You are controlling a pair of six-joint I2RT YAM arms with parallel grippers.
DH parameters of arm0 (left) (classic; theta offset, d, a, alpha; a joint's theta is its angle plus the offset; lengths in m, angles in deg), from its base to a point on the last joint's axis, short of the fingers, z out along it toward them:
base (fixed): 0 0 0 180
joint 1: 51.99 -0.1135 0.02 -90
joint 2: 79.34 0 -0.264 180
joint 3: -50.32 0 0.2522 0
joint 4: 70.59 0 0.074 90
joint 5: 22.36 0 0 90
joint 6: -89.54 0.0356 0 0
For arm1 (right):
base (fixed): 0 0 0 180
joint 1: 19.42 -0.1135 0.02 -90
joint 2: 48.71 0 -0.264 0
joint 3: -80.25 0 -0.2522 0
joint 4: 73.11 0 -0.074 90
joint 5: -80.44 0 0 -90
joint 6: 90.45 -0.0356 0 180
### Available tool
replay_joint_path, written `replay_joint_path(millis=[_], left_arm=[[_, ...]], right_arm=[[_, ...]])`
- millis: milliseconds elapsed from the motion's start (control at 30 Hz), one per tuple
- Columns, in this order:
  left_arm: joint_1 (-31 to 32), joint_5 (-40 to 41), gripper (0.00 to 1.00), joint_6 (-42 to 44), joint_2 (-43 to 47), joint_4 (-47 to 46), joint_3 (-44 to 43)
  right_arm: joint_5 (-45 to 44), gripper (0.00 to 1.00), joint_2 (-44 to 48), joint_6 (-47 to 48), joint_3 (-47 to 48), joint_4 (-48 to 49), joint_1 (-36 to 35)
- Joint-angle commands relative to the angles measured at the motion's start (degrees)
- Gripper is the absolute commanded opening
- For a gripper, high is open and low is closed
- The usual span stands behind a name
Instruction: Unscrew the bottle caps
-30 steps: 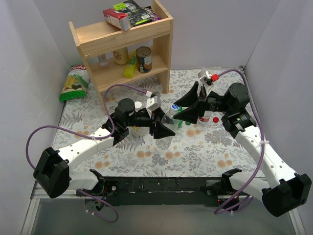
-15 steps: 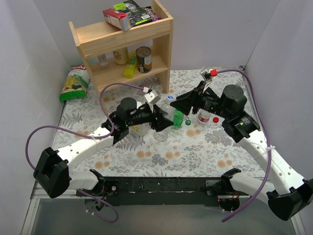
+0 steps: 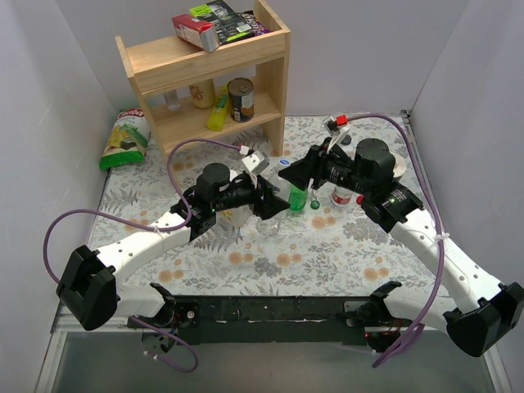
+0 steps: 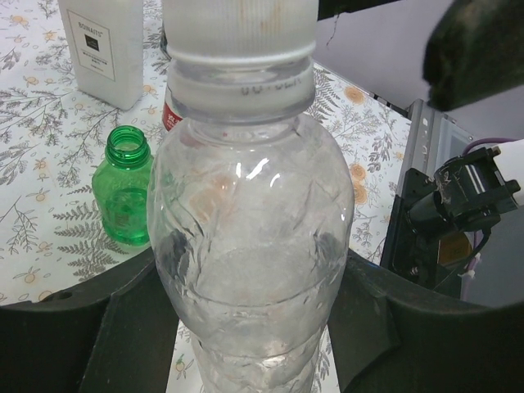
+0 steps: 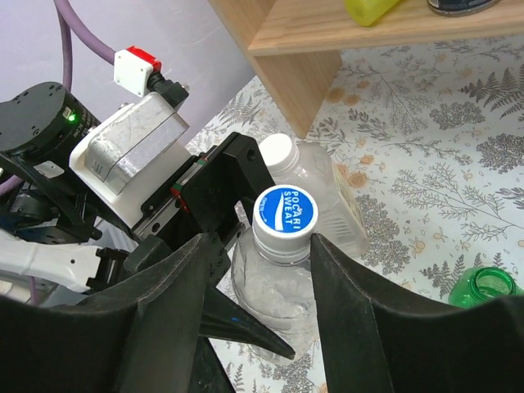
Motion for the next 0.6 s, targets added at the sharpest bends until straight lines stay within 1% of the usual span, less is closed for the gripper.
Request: replay_joint_path(millis=[0,233,500,567], left_arm=[[0.41,0.04,0.36,0.72,0.70,-0.68,-2.63],[1.02,-0.13,0.36,0.81,0.27,-0.86,-2.54],[1.29,0.13,0.36,1.25,0.70,-0.51,-2.63],[1.20,0.13,0.36,1.33,0.79,-0.42,-2.71]], right_arm=[[-0.27,0.59,-1.10,-0.04,3.99,2.94,-0.68],[-0.36,0.59,-2.25,0.49,5.39,2.85,-0.94],[0.34,0.53,-3.30,0.49,5.66,2.67,-1.03],[0.34,0.49,-3.65,0.49,5.57,2.67,-1.12]])
